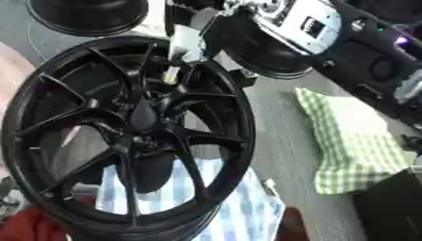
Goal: Pull the pin out of the wheel hub.
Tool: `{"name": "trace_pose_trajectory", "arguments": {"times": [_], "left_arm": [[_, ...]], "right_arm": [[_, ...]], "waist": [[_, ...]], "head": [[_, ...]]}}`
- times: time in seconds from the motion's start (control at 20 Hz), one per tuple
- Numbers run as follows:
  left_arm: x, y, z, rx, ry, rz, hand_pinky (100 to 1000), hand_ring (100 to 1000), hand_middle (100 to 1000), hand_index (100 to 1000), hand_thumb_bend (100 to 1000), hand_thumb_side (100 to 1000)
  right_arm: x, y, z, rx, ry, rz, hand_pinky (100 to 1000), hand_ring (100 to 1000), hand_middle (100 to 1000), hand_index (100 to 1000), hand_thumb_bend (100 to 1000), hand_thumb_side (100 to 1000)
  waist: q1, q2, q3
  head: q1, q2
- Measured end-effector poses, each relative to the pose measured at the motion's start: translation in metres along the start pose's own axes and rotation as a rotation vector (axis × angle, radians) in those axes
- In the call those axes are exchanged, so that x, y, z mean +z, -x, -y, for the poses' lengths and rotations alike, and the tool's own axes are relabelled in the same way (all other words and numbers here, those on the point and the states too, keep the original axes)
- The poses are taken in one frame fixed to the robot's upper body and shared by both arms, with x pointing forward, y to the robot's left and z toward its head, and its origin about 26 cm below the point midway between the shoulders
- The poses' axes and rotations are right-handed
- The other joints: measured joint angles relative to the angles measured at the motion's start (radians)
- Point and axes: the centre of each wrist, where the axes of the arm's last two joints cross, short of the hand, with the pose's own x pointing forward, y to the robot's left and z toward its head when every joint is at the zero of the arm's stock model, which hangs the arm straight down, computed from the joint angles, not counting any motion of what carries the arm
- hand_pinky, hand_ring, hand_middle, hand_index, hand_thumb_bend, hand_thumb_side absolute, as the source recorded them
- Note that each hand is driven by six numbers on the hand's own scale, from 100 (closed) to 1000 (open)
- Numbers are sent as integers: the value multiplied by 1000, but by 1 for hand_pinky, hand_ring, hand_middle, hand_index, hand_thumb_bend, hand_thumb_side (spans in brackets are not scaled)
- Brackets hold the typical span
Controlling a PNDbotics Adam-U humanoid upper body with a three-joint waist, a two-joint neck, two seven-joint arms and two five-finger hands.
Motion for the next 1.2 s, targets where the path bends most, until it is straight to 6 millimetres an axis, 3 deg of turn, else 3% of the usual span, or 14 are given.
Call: {"name": "trace_pose_trajectory", "arguments": {"times": [0.3,0.65,1.0,1.2], "left_arm": [[0,0,0,1,-1,1,745,711,759,783,166,803],[0,0,-1,0,-5,5,744,714,760,783,165,804],[-3,-2,0,2,-6,16,743,718,760,783,165,803],[-5,-3,0,3,-6,26,743,718,760,783,165,806]], "right_arm": [[27,18,5,10,73,-22,700,609,328,543,394,100],[74,40,5,4,172,-77,701,609,326,543,389,100],[148,57,-8,-15,292,-179,702,607,325,543,382,100],[212,67,-30,-59,386,-317,713,612,328,547,381,100]], "waist": [[1,0,-1],[5,1,-3],[8,13,2],[10,25,1]], "head": [[-1,0],[0,-4],[9,-28],[13,-37]]}}
